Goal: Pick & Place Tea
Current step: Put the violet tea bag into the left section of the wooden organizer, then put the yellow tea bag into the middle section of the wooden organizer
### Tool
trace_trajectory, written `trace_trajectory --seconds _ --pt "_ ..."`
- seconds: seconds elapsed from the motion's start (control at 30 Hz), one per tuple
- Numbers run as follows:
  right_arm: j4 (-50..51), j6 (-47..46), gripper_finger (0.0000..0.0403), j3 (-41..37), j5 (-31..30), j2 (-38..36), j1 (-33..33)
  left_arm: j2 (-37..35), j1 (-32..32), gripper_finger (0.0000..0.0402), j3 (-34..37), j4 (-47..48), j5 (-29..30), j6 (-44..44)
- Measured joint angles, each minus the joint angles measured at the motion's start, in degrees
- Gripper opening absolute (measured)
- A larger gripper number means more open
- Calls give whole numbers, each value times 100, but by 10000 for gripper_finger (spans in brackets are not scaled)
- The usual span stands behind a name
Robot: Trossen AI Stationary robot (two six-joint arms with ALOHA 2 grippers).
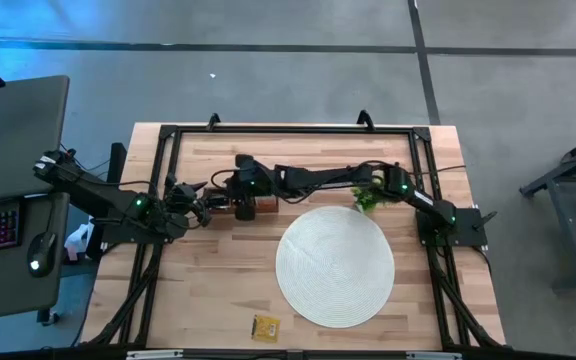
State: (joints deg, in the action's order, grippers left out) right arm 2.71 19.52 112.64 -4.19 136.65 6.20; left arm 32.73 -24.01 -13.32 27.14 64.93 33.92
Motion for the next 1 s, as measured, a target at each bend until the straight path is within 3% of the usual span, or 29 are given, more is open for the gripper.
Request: trace_trajectory --seconds 0.27,0.37,0.53,0.73,1.0 --pt "2375 15 154 4 125 -1402 -483 2 0 127 0 -77 -645 141" --pt "3157 -265 151 17 415 -1762 -976 4 0 127 0 -298 -899 142" --pt "3876 -817 155 -122 424 -1659 -2141 3 0 127 0 -1266 -1365 -334" --pt "2627 -1385 156 -1237 -46 -1609 -3291 9 0 127 0 -2745 -2745 -995" --pt "-1131 -2163 156 -3032 91 -1433 -3515 312 -2 127 -2 -4118 -3990 -1007"
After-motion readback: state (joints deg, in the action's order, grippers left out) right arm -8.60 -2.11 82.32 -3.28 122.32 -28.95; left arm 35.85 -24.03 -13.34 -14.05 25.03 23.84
